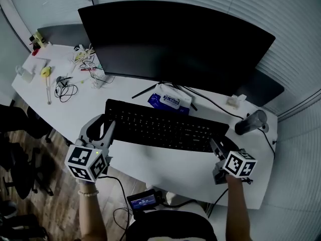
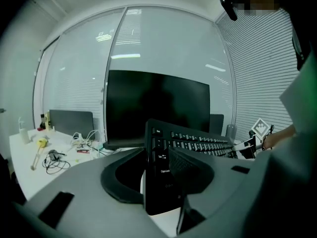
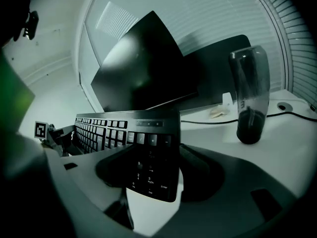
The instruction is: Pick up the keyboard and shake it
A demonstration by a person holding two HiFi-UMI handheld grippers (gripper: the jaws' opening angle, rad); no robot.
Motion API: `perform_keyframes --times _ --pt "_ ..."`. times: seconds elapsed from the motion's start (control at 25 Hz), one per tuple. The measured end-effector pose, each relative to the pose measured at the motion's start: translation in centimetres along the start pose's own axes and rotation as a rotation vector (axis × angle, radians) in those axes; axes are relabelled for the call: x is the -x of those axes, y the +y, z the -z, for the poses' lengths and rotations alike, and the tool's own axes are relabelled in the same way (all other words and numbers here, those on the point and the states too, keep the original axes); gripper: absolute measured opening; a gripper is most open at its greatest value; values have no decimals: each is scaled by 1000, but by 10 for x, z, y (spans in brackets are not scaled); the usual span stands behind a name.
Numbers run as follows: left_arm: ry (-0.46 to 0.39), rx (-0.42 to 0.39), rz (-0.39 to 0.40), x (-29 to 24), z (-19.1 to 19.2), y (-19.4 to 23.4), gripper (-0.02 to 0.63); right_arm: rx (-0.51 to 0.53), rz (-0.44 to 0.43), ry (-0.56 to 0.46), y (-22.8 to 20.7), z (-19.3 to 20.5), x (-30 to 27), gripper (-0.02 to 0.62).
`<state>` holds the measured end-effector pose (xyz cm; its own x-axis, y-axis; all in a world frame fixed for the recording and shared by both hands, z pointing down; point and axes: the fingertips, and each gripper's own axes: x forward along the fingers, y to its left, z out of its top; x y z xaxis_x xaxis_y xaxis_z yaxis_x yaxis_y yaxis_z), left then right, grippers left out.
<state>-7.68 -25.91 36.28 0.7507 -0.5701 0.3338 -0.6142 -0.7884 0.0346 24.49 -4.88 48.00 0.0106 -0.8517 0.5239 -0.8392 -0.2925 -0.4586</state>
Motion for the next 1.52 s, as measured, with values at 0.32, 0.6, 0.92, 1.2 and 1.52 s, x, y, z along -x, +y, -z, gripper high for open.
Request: perform_keyframes --times 0.32,0.6,0.92,1.2,1.52 --pt "141 128 49 -34 76 13 158 2 100 124 -19 39 -17 279" --pt "239 210 89 -60 124 18 158 14 164 197 -33 56 -30 279" --pt "311 282 125 -87 150 26 156 -4 218 232 -38 58 -37 279" --pt "348 305 131 -110 164 31 156 -26 255 235 -45 62 -46 279" --pt "376 327 95 -117 179 35 158 -53 264 246 -47 72 -49 279"
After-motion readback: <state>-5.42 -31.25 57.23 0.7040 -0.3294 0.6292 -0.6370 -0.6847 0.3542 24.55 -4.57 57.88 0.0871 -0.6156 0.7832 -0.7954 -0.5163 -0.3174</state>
